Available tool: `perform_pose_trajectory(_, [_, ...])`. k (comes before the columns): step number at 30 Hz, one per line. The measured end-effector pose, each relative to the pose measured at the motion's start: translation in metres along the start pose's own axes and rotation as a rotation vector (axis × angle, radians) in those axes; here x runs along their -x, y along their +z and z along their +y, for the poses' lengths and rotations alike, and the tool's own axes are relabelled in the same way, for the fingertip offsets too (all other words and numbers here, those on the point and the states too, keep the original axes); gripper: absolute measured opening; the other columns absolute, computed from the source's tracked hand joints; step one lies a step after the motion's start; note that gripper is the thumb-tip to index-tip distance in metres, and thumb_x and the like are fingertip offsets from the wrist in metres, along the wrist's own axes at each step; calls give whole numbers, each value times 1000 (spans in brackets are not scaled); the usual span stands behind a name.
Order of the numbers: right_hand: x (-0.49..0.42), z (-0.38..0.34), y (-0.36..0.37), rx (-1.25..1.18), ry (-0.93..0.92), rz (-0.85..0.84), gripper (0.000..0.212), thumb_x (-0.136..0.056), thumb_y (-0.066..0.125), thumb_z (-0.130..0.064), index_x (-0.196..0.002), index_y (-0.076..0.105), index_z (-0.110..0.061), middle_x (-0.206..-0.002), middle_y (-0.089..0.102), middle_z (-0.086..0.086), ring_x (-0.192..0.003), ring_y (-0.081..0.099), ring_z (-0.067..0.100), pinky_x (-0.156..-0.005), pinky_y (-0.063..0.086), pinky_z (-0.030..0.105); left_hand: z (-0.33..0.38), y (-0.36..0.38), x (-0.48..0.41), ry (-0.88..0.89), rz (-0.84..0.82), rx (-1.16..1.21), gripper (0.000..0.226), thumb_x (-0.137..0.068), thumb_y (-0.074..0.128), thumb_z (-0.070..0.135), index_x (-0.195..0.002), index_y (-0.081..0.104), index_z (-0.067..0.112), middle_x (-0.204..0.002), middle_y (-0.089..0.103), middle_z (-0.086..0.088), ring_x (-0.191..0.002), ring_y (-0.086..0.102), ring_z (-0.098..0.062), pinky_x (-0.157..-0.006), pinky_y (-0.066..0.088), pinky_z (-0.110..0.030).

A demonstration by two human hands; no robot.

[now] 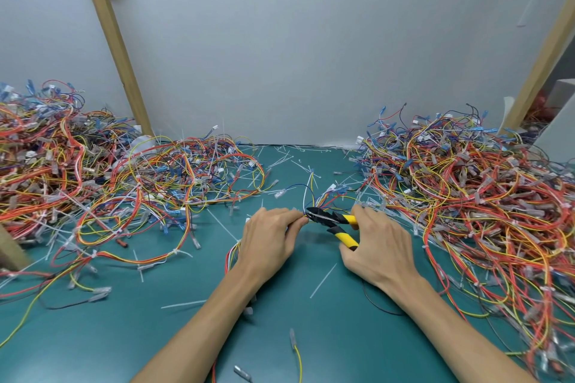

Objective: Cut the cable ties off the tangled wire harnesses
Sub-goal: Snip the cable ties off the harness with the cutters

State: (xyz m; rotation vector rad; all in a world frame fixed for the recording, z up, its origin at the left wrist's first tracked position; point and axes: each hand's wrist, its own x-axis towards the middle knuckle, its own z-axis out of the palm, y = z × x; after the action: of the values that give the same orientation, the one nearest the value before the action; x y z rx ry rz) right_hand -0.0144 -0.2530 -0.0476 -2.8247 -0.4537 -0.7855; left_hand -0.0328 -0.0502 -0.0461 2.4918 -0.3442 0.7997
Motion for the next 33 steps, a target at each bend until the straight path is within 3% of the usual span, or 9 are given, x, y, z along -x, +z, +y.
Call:
perform_pose_trajectory(6, [-1,2,2,4,63,-117,29,-74,54,-50,-77,40,-25,-66,55,-7,-61,46,24,-51,25,29,0,0,0,14,21,-6,15,-94,60,26,-86,72,21,-68,64,4,-64,56,-24,-61,38,-33])
perform_pose_trajectory(11, [0,1,2,-4,42,-75,31,-71,60,-46,-80,38,-26,-67,45,-8,-63,39,22,-51,24,30,0,0,0,24,24,-13,16,-94,60,26,-85,71,21,-67,64,4,-63,55,-26,-60,38,-33])
perform_pose_trajectory(20, [-2,3,0,3,60,-128,30,-75,56,-49,-74,42,-23,-59,48,-7,-59,46,26,-51,28,29,2,-1,0,58,61,-35,17,-91,59,27,-79,70,22,-63,61,5,-62,46,-19,-55,36,-28])
perform_pose_trajectory(26, [-1,2,0,24,30,-131,30,-77,57,-49,-86,38,-27,-78,55,-8,-77,55,23,-56,29,31,0,-2,0,87,40,-76,20,-91,61,26,-72,63,22,-59,56,4,-57,50,-23,-55,35,-29])
perform_pose_trajectory(33, [-2,3,1,30,60,-167,29,-78,56,-49,-76,40,-24,-62,48,-6,-59,44,27,-52,28,30,-1,-1,0,84,12,-80,25,-94,55,30,-73,64,20,-61,57,3,-59,52,-25,-57,38,-33])
